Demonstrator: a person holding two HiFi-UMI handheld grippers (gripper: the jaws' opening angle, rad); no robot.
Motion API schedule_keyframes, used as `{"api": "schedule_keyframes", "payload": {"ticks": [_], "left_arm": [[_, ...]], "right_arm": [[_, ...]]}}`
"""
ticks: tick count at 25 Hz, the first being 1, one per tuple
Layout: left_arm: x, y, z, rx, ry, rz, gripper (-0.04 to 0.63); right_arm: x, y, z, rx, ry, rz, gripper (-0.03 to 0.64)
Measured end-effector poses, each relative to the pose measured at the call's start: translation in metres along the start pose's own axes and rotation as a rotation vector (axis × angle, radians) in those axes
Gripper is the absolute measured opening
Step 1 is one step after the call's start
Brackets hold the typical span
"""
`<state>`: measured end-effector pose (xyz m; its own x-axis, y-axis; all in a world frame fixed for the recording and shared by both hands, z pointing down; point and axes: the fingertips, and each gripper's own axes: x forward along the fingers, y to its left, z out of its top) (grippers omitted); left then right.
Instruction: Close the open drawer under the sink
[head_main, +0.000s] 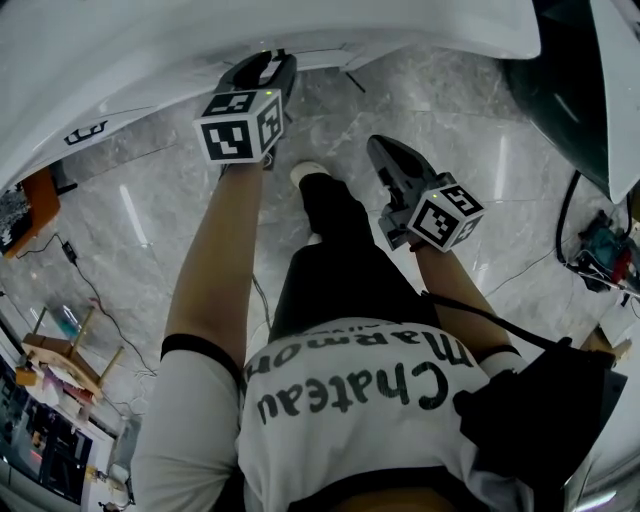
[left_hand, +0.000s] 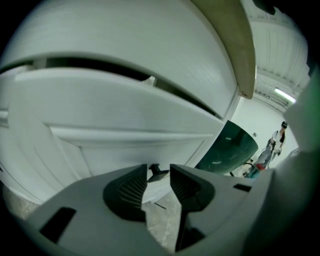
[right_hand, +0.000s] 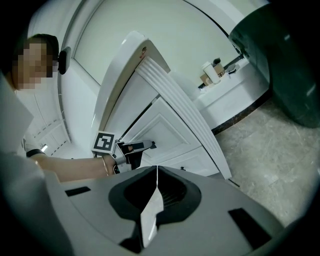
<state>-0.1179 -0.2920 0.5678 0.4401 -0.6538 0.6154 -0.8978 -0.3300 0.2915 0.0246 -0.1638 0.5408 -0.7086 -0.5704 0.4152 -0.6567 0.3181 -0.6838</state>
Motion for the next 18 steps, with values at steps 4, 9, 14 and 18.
{"api": "schedule_keyframes", "payload": {"ticks": [4,9,14,18], "left_arm": [[-0.015,-0.004,0.013,-0.007,-0.033,0.008,0.14],[-0.044,-0.015,0.027,0.015,-0.056,0.019,0.14],[-0.106,-0.042,0.044,0.081,-0.107,0.014,0.106],[-0.17,-0.059,0.074,0.131,-0.193,0.04,0.077]], "right_arm": [[-0.006,0.011,0.012,-0.02,-0.013,0.006,0.012],[-0.019,0.031,0.024,-0.05,-0.015,0.027,0.012],[-0.034,0.08,0.042,-0.123,-0.026,0.099,0.012],[-0.05,0.138,0.073,-0.291,-0.056,0.17,0.012]]}}
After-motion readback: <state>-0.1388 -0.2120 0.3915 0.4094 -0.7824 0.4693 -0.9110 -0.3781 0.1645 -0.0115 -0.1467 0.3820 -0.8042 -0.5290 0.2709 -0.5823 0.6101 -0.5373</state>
